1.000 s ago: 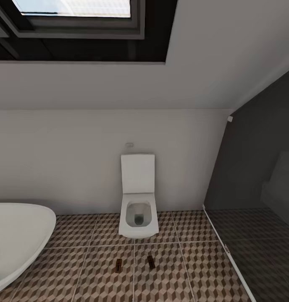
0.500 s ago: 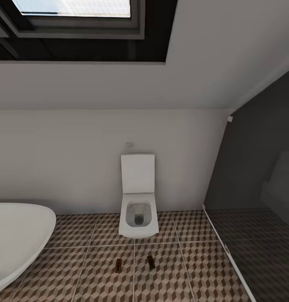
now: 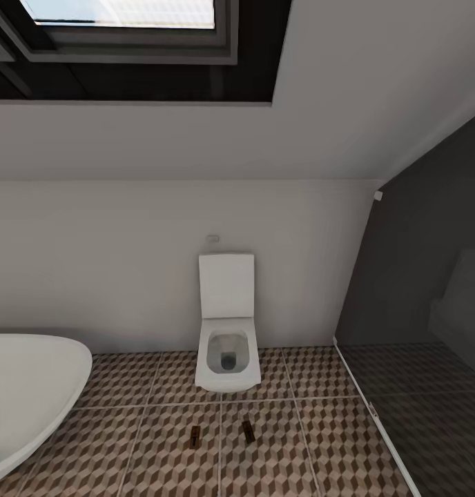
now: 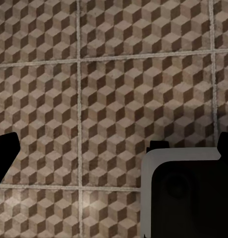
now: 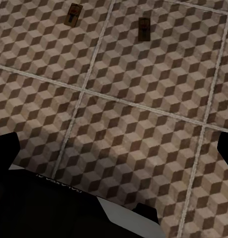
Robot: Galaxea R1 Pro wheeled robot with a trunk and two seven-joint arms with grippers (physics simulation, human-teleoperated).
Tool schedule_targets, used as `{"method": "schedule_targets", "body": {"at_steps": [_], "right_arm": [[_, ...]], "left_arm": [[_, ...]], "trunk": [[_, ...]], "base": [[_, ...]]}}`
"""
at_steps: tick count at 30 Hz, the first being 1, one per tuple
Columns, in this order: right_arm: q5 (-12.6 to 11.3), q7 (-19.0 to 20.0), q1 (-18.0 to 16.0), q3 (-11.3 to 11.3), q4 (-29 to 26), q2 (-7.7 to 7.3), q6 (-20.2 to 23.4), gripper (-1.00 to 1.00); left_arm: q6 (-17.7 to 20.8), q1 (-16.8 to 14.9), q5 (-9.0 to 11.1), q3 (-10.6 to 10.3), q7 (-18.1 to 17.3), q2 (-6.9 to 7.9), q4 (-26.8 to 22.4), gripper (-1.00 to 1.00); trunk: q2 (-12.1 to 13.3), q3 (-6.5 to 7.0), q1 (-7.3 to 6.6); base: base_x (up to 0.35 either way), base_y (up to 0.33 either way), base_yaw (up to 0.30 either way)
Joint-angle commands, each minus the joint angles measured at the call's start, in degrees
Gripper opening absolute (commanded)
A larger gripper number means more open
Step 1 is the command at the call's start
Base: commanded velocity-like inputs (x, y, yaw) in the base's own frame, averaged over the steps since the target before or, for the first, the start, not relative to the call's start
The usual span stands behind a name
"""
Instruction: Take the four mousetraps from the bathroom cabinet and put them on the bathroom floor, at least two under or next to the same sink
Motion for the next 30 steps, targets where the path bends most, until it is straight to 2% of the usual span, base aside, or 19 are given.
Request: {"method": "schedule_targets", "body": {"at_steps": [1,30], "right_arm": [[0.33,0.0,-0.06,-0.16,0.07,0.01,-0.19,1.0],[0.33,-0.02,-0.06,-0.16,0.07,0.01,-0.19,1.0]], "left_arm": [[-0.33,-0.09,0.24,-0.49,0.08,-0.03,0.19,1.0],[-0.29,-0.09,0.24,-0.52,0.08,-0.03,0.19,1.0]], "trunk": [[-0.13,-0.13,0.03],[-0.13,-0.13,0.03]], "base": [[0.0,0.0,0.0],[0.0,0.0,0.0]]}}
